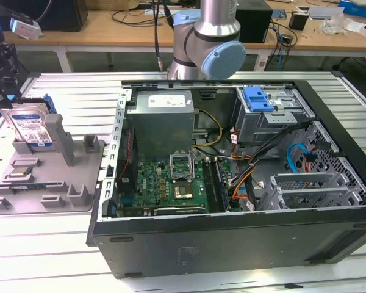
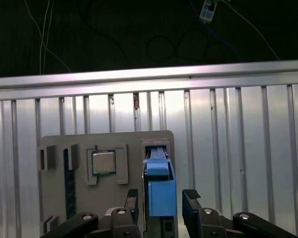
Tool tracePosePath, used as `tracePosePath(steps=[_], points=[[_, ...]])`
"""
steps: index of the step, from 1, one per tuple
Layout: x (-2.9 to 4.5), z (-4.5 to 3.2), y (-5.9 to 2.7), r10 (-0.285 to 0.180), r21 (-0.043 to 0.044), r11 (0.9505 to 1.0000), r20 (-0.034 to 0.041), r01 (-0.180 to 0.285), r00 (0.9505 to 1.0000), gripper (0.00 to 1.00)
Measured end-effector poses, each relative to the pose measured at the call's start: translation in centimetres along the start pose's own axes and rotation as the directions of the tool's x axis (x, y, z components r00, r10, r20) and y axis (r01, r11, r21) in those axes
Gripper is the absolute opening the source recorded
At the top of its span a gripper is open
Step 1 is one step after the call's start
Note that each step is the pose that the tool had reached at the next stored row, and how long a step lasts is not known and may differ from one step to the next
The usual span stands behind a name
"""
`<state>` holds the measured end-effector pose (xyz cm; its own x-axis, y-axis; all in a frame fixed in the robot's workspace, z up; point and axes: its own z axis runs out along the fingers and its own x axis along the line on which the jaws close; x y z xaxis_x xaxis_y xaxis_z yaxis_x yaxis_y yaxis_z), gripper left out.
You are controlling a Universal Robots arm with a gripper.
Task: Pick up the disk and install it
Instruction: 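Pick up the disk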
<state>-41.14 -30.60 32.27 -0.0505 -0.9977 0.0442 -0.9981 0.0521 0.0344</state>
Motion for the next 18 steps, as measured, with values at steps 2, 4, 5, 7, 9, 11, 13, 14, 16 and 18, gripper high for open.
tracePosePath(steps=[2, 4, 5, 7, 9, 11, 13, 14, 16, 18], points=[[0.00, 0.11, 0.04, 0.000, 0.0000, 1.0000, 0.0000, 0.000, 1.0000, 0.48], [-0.01, 0.21, 0.07, 0.000, 0.0000, 1.0000, 0.0000, 0.000, 1.0000, 0.48], [-0.01, 0.27, 0.09, 0.000, 0.0001, 1.0000, 0.0001, 0.000, 1.0000, 0.48], [-0.01, 0.35, 0.12, 0.000, 0.0000, 1.0000, 0.0000, 0.000, 1.0000, 0.48], [-0.01, 0.43, 0.14, 0.000, 0.0001, 1.0000, -0.0001, 0.000, 1.0000, 0.48], [-0.02, 0.53, 0.16, 0.000, 0.0001, 1.0000, 0.0001, 0.000, 1.0000, 0.48], [-0.02, 0.63, 0.17, 0.000, 0.0001, 1.0000, 0.0001, 0.000, 1.0000, 0.48], [-0.02, 0.67, 0.18, 0.000, 0.0000, 1.0000, 0.0000, 0.000, 1.0000, 0.48], [-0.03, 0.79, 0.18, 0.000, 0.0001, 1.0000, 0.0000, 0.000, 1.0000, 0.48], [-0.03, 0.94, 0.22, 0.000, 0.0000, 1.0000, 0.0000, 0.000, 1.0000, 0.48]])
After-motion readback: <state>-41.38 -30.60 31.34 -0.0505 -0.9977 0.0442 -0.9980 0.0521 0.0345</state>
